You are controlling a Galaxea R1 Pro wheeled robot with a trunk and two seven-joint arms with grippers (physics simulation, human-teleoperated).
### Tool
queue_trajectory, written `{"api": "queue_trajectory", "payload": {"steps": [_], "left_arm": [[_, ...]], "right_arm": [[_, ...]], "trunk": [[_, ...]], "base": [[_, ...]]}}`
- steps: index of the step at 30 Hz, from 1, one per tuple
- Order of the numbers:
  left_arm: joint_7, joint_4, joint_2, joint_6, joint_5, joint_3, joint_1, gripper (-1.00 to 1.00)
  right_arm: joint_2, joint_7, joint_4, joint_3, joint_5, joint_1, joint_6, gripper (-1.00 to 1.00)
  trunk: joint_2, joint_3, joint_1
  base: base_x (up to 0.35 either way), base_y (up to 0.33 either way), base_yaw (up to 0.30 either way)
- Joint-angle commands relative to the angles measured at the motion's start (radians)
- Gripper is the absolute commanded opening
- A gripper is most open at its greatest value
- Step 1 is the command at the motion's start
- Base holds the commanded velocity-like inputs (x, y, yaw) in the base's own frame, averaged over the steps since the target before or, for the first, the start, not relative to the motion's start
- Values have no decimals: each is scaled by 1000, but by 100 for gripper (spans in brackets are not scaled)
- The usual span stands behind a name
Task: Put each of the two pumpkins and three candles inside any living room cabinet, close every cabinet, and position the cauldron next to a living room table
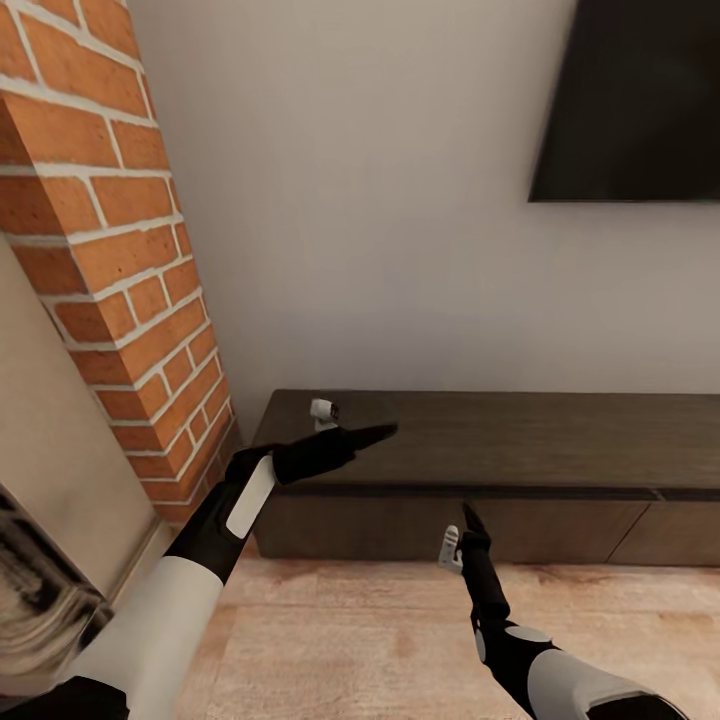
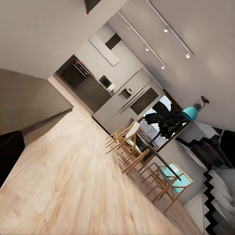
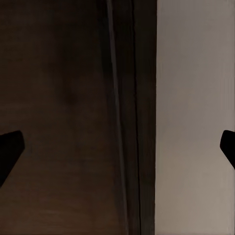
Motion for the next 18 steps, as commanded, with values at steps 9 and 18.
{"api": "queue_trajectory", "payload": {"steps": [9,18], "left_arm": [[0,0,0,0,0,0,0,100],[0,7,0,0,0,0,0,100]], "right_arm": [[18,38,-8,9,3,-2,6,100],[20,39,-9,11,2,-9,-1,100]], "trunk": [[-2,-35,4],[-2,-35,4]], "base": [[0,0,0],[0,0,0]]}}
